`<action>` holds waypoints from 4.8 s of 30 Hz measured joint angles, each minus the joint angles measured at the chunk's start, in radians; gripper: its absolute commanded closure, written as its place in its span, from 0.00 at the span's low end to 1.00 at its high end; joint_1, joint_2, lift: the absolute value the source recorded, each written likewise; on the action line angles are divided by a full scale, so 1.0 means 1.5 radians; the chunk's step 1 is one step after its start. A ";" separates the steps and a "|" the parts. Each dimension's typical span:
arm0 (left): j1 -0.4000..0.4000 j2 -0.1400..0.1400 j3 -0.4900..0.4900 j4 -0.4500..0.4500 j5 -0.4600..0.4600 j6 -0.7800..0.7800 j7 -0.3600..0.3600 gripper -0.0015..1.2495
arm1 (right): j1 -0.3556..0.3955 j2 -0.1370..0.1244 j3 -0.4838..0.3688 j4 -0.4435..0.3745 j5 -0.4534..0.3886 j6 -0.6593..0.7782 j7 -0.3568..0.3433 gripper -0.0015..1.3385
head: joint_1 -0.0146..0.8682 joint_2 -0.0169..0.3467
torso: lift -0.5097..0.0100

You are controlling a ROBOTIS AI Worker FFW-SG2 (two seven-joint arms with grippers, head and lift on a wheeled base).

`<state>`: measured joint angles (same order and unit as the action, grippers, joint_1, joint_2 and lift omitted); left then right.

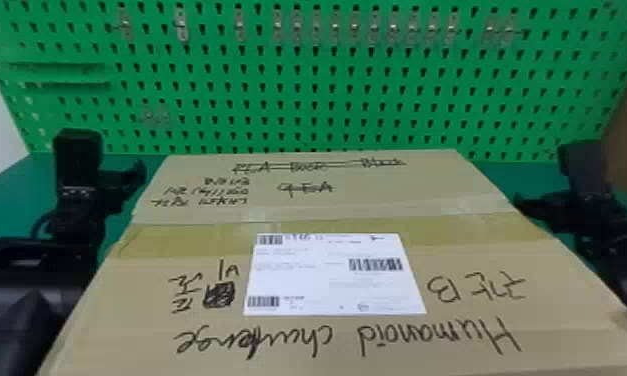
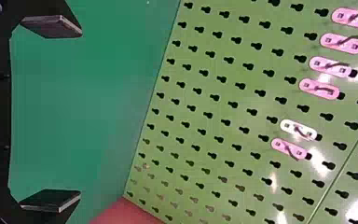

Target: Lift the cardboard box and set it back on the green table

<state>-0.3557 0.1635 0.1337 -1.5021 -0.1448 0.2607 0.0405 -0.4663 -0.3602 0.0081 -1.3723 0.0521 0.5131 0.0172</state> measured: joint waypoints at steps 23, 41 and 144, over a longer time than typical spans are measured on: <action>0.003 -0.006 0.003 0.000 0.001 -0.004 0.000 0.20 | 0.000 0.003 -0.005 0.001 0.000 0.001 0.000 0.07 | 0.66 0.19 | 0.63; 0.003 -0.007 0.003 0.000 0.001 -0.005 0.000 0.20 | 0.000 0.002 -0.003 0.001 0.000 0.001 0.000 0.07 | 0.66 0.19 | 0.63; 0.005 -0.007 0.004 -0.001 0.002 -0.008 0.000 0.20 | -0.007 -0.001 -0.006 0.000 -0.002 0.003 0.000 0.07 | 0.66 0.19 | 0.63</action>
<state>-0.3487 0.1534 0.1396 -1.5033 -0.1411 0.2485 0.0399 -0.4770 -0.3620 -0.0015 -1.3729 0.0491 0.5169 0.0168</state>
